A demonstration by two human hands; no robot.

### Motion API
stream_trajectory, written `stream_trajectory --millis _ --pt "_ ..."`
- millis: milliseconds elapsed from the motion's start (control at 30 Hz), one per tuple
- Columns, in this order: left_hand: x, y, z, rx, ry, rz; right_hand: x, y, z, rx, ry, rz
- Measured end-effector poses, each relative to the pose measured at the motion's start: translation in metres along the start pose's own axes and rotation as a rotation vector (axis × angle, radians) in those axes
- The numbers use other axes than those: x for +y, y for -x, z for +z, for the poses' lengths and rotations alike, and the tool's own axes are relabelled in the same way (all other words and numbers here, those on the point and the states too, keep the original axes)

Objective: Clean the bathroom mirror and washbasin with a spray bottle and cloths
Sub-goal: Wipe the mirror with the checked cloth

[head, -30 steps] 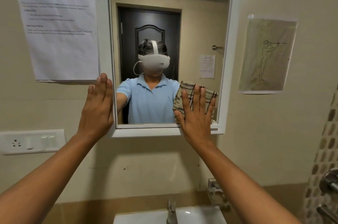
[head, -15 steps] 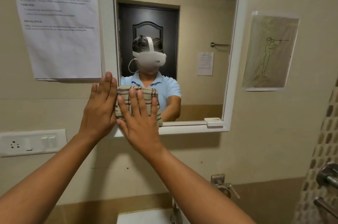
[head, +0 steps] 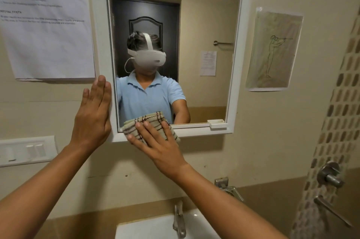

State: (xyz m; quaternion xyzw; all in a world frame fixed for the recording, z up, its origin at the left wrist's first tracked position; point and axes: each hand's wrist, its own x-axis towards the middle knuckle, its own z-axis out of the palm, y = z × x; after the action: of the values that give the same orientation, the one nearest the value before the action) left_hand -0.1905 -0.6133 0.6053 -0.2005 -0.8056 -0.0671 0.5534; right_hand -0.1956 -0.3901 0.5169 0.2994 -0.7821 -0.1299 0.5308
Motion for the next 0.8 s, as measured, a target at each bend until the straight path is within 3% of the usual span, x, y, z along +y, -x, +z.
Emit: stream_trajectory --millis 267,533,800 --pt "0.014 0.000 0.004 -0.016 -0.007 -0.070 0.057 0.054 -0.019 -0.033 0.032 0.035" --pt "0.039 0.005 0.009 -0.070 -0.059 -0.172 0.110 0.138 -0.023 -0.162 0.143 -0.047" --pt "0.054 0.009 0.008 -0.111 -0.122 -0.219 0.148 0.185 -0.036 -0.292 0.043 0.252"
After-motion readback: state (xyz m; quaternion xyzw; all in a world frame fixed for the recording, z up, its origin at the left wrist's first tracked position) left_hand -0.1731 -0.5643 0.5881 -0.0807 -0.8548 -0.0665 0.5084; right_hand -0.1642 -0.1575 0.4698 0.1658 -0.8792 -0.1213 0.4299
